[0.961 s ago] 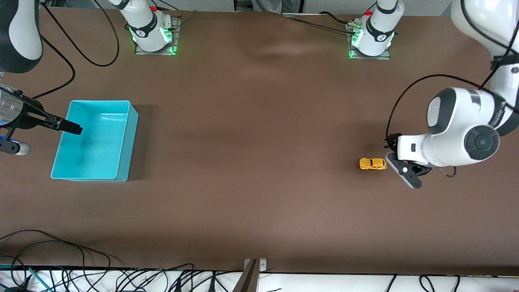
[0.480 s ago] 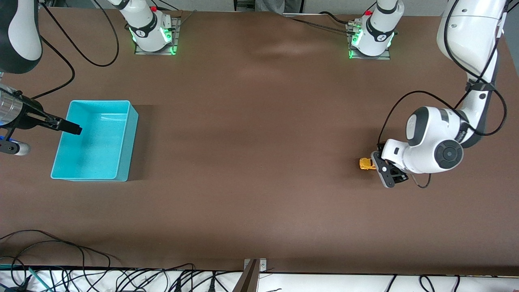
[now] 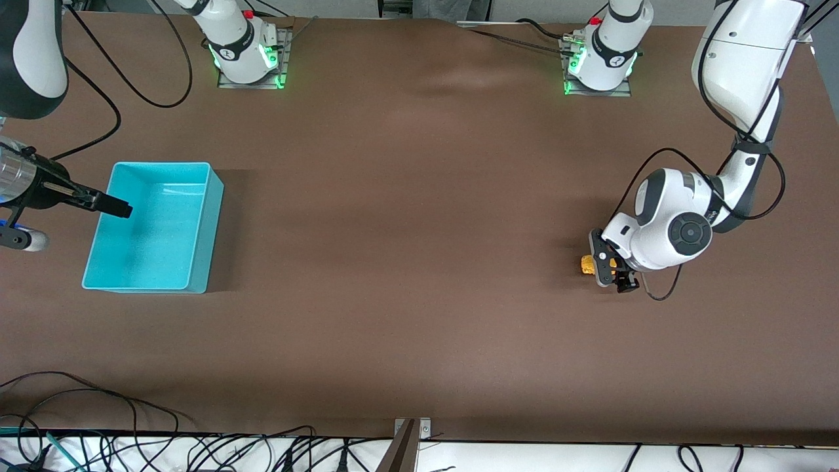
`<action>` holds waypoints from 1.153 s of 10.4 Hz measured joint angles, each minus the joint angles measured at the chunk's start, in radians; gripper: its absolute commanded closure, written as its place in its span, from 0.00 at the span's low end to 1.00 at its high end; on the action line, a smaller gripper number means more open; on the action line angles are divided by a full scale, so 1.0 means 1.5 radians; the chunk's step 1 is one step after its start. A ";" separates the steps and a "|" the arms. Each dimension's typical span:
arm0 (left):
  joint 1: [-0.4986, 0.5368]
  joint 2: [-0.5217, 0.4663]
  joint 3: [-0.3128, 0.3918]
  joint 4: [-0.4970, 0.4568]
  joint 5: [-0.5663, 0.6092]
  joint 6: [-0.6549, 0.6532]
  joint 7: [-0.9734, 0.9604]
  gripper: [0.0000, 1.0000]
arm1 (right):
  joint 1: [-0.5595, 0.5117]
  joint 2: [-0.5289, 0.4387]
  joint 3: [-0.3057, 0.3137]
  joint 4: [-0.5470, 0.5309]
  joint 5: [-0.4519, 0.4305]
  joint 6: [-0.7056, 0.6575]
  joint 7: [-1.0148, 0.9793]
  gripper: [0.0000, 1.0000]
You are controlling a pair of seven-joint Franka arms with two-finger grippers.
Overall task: Wind up and store yellow beetle car
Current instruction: 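Lower the left gripper onto the yellow beetle car and grasp it, then drag the car backward along the table with the left gripper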
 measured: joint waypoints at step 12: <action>0.001 -0.002 0.001 -0.048 0.006 0.063 0.071 0.92 | 0.000 0.001 -0.002 0.000 0.001 -0.002 0.000 0.00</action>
